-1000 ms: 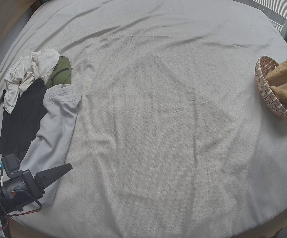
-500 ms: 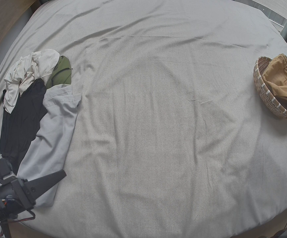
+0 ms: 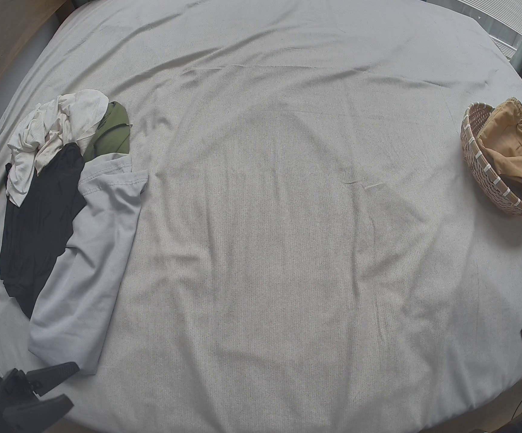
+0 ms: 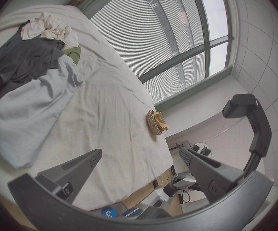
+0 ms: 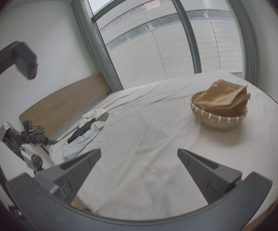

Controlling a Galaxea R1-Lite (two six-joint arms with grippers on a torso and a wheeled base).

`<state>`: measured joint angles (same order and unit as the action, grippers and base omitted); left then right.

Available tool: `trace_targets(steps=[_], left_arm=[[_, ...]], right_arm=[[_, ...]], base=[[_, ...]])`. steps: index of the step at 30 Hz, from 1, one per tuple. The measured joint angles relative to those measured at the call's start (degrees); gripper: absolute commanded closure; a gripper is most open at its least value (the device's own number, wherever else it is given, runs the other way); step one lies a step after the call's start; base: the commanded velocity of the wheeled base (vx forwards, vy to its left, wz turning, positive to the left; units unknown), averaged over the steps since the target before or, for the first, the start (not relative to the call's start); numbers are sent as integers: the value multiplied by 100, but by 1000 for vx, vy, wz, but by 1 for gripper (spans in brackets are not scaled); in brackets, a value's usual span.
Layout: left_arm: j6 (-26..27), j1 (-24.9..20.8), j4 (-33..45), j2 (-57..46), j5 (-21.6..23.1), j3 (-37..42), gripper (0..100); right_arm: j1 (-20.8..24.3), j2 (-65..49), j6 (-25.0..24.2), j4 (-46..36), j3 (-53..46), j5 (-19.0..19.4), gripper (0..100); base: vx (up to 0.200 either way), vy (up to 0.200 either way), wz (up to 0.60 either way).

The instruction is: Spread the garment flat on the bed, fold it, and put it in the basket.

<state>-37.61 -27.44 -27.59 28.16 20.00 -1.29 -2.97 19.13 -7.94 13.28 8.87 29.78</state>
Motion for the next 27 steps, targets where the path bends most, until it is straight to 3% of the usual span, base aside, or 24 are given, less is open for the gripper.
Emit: trace_targets(steps=[4,6,12,15,20,23,27], left_arm=[[488,473,1226,-945,205,28,0],[650,575,1487,-1148,187,28,0],[2048,1091,2103,-1902,-386,28,0],[2725,1362,2189,-2057,-1075,28,0],[3246,1994,2270,-2202,-1971,28,0],[3666,2453,2313,-2354,-1954,28,0],[3905,2676,2349,-2553,-1727,28,0]], right_arm=[[91,-841,80,-413,-375,-162,0],[105,-965,134,-472,-430,-290,0],[172,-1512,499,-942,-677,-2267,0],[193,-1652,616,-1114,-750,-2956,0],[224,-1775,818,-1273,-778,-3082,0],[235,-1812,911,-1317,-784,-3014,0],[245,-1836,968,-1352,-786,-2943,0]], base=[[0,0,0],[0,0,0],[0,0,0],[0,0,0],[0,0,0],[0,0,0],[0,0,0]])
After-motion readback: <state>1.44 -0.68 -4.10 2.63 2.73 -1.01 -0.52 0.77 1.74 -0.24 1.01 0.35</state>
